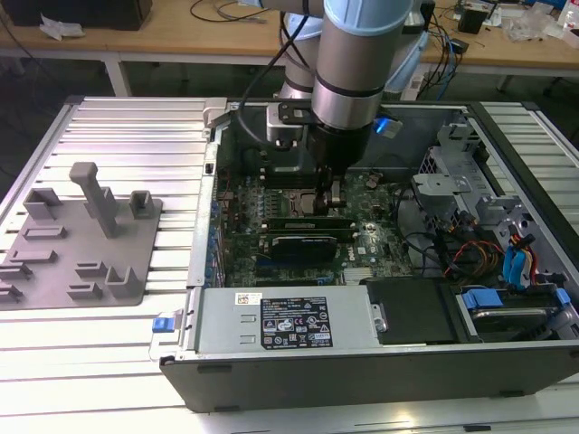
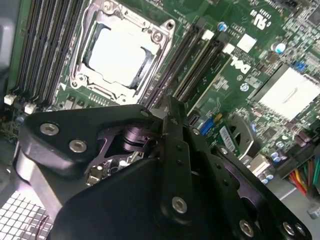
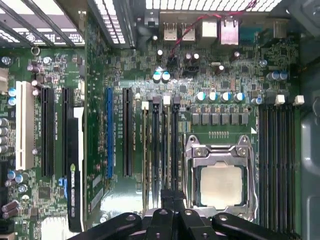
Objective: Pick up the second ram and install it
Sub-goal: 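Press down the second ram until it locks into place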
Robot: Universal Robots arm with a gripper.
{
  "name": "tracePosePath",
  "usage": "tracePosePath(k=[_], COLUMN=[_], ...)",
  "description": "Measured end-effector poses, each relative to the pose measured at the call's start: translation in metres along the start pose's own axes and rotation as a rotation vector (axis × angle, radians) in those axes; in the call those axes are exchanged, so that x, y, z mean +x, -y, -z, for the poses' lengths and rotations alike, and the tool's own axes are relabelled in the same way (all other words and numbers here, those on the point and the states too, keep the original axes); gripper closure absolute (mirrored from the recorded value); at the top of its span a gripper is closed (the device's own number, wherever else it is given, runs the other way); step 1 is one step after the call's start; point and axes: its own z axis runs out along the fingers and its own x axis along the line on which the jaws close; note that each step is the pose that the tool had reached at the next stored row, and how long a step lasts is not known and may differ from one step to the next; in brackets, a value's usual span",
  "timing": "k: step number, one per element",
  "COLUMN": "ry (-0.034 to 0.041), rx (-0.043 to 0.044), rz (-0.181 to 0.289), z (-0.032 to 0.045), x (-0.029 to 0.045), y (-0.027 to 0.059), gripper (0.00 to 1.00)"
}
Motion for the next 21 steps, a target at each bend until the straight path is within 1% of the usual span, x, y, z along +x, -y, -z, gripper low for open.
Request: tracePosePath(k=[3, 4, 6, 7, 9, 13, 15, 17, 21], ry=[0.0, 0.0, 0.0, 0.0, 0.0, 0.0001, 0.0001, 0.0001, 0.0001], rx=[0.0007, 0.0008, 0.0014, 0.0022, 0.0027, 0.0028, 0.0028, 0.0028, 0.0029], rz=[0.0, 0.0, 0.0, 0.0, 0.0, 0.0, 0.0, 0.0, 0.0], z=[-0.0003, -0.0003, -0.0008, -0.0016, -0.0036, -0.0042, -0.0075, -0.0091, -0.0096], x=[0.0001, 0.0001, 0.0001, 0.0001, -0.0006, -0.0009, -0.0014, -0.0014, -0.0013], y=[-0.0098, -0.0118, -0.019, -0.0244, -0.0264, -0.0287, -0.0318, -0.0322, -0.0338], gripper=[0.92, 0.92, 0.92, 0.92, 0.92, 0.92, 0.92, 0.92, 0.92])
